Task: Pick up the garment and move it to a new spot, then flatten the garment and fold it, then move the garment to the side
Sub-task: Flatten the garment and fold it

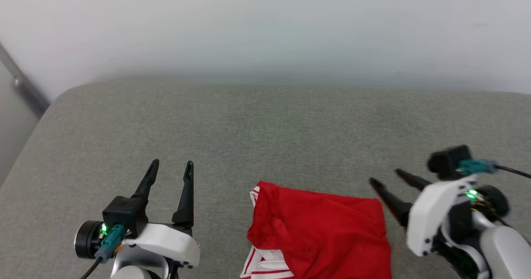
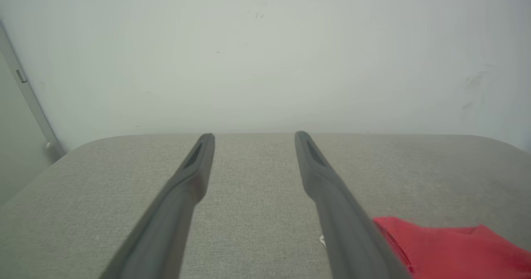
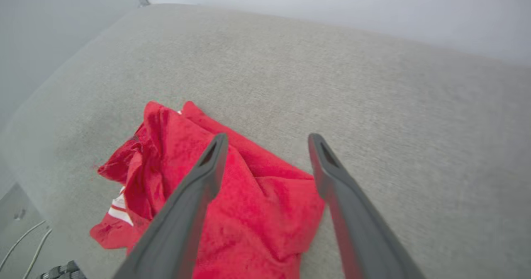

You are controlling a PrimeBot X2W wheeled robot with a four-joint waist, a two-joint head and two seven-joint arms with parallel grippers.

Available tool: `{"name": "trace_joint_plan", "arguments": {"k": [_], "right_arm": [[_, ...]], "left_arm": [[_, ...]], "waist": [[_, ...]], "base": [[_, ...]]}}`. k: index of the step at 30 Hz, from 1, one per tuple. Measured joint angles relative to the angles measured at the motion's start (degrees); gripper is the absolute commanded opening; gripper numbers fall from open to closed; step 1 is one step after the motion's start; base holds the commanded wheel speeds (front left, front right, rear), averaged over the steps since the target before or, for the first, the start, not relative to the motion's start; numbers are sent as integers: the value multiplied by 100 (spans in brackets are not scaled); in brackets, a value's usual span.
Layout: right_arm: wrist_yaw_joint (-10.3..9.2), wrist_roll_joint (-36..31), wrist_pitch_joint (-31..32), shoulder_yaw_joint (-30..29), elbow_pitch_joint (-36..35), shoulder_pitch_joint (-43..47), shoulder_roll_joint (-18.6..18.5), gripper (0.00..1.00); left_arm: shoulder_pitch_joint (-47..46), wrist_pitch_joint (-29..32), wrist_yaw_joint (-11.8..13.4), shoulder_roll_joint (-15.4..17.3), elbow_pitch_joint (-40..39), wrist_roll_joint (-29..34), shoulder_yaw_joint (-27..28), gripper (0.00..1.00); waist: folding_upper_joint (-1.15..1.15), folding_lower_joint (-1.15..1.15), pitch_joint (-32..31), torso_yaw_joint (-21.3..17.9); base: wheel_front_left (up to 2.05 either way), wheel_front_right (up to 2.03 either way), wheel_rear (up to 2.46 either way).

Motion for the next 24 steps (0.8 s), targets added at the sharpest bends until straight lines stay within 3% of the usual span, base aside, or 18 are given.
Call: {"name": "trace_joint_plan", "arguments": {"k": [7, 12, 17, 24], "right_arm": [[0, -999, -740, -1461, -660, 906, 376, 100], [0, -1340, -1346, -2094, -1249, 1349, 748, 100], [0, -1448, -1813, -2263, -1555, 1735, 886, 100], [0, -1534, -2161, -2100, -1416, 2175, 1053, 100]], "left_arm": [[95, -51, 69, 48, 56, -31, 77, 100], [202, -118, 103, 86, 142, -33, 148, 100], [325, -142, 178, 89, 149, -35, 172, 100], [649, -177, 274, 81, 136, -36, 167, 100]], "waist": [[0, 0, -119, -268], [0, 0, -204, -389], [0, 0, -284, -439], [0, -1, -415, -494]], "base": [[0, 0, 0], [0, 0, 0], [0, 0, 0], [0, 0, 0]]}}
